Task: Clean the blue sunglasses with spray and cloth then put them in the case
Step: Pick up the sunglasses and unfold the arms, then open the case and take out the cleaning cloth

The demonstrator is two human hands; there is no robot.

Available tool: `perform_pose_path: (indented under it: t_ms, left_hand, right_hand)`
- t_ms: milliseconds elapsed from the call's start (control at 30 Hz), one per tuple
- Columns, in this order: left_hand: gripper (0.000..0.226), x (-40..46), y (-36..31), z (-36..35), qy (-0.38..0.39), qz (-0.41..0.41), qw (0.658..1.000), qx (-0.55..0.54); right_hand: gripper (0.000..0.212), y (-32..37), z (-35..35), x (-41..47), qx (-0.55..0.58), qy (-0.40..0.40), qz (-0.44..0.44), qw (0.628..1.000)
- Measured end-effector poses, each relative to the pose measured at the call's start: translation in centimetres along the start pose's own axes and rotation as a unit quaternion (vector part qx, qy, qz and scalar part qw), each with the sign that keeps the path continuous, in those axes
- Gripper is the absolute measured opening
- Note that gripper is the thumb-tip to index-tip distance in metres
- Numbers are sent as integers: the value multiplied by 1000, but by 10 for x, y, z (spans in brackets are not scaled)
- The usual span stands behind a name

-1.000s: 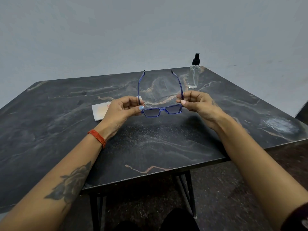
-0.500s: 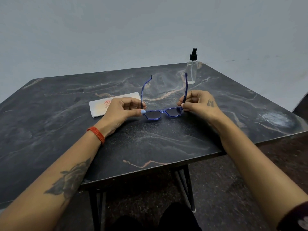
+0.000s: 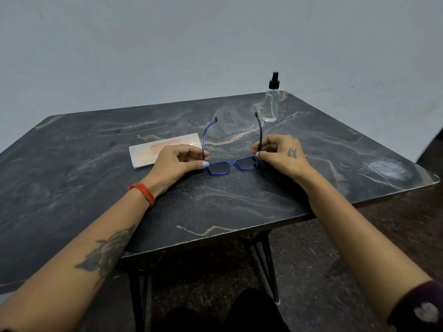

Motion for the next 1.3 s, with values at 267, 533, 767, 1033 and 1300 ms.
perform_pose_path:
  t_ms: [267, 533, 767, 1033, 1300]
  left_hand:
    - [44, -13, -5, 3, -14, -10, 1000, -14]
    - [35, -49, -19, 34, -109, -48, 987, 106]
    - [32, -64, -23, 74, -207, -85, 948, 227]
    - [74, -53, 19, 96, -184, 6, 967, 175]
    - [92, -43, 36, 98, -120, 38, 978, 169]
  right_hand:
    - [29, 10, 6, -36, -30, -88, 29, 995]
    - [12, 70, -43, -70, -23, -78, 168, 983]
    - [20, 140, -115, -47, -38, -2, 275, 961]
    - [43, 162, -153, 27, -193, -1, 206, 959]
    - [57, 112, -177, 70, -351, 99, 52, 930]
Point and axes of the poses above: each hand's wrist, its own x-axis towards the middle knuckle, its own z-axis out of the back of the hand, y = z × x, the point moved 7 cm from there along x, towards the middle knuckle, and after that the axes turned 15 degrees about y, right-handed, at the moved point
